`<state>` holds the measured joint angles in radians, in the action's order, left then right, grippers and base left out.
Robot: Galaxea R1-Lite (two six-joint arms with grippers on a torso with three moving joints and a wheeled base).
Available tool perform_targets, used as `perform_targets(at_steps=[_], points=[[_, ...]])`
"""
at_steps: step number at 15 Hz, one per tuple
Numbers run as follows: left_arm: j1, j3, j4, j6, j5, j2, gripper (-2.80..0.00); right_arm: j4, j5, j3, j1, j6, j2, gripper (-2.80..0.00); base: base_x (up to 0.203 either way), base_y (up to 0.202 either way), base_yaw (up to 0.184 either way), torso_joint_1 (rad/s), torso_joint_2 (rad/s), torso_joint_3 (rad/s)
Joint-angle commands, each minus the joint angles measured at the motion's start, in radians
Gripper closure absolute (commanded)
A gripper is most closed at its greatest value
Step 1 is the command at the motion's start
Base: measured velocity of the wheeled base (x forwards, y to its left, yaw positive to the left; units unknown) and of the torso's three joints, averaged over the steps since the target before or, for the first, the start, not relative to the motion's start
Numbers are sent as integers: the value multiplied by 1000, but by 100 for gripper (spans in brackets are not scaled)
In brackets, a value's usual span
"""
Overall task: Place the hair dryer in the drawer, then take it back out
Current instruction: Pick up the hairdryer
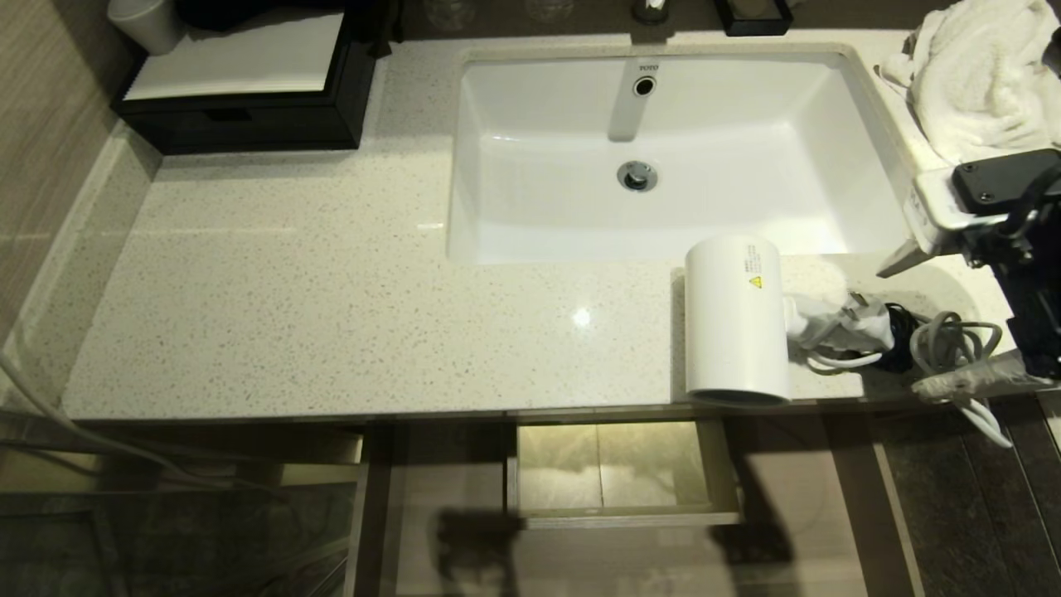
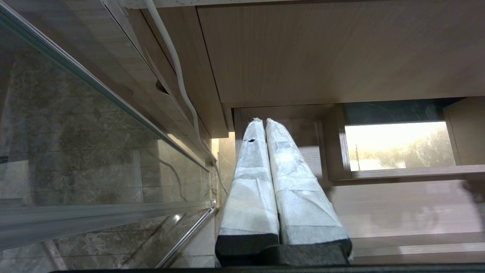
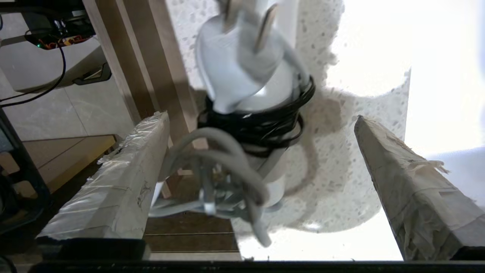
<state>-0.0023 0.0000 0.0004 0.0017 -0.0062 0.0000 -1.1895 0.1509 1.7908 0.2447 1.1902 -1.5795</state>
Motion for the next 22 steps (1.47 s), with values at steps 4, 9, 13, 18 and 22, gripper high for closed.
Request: perform_targets(at_steps=[4, 9, 13, 18, 22], points=[[-1, 0, 0, 0, 0, 0, 0, 13, 2, 58, 1, -3, -112, -280, 0, 0, 0, 0, 0, 0], [-1, 1, 0, 0, 0, 0, 0, 13, 9, 98, -1, -4, -149, -280, 0, 0, 0, 0, 0, 0], [-1, 1, 0, 0, 0, 0, 0, 11, 27, 85, -1, -6, -150, 0, 0, 0, 0, 0, 0, 0], [-1, 1, 0, 0, 0, 0, 0, 9, 25, 78, -1, -7, -124, 0, 0, 0, 0, 0, 0, 0], [-1, 1, 0, 0, 0, 0, 0, 8, 36, 52, -4, -41, -63, 0, 0, 0, 0, 0, 0, 0]])
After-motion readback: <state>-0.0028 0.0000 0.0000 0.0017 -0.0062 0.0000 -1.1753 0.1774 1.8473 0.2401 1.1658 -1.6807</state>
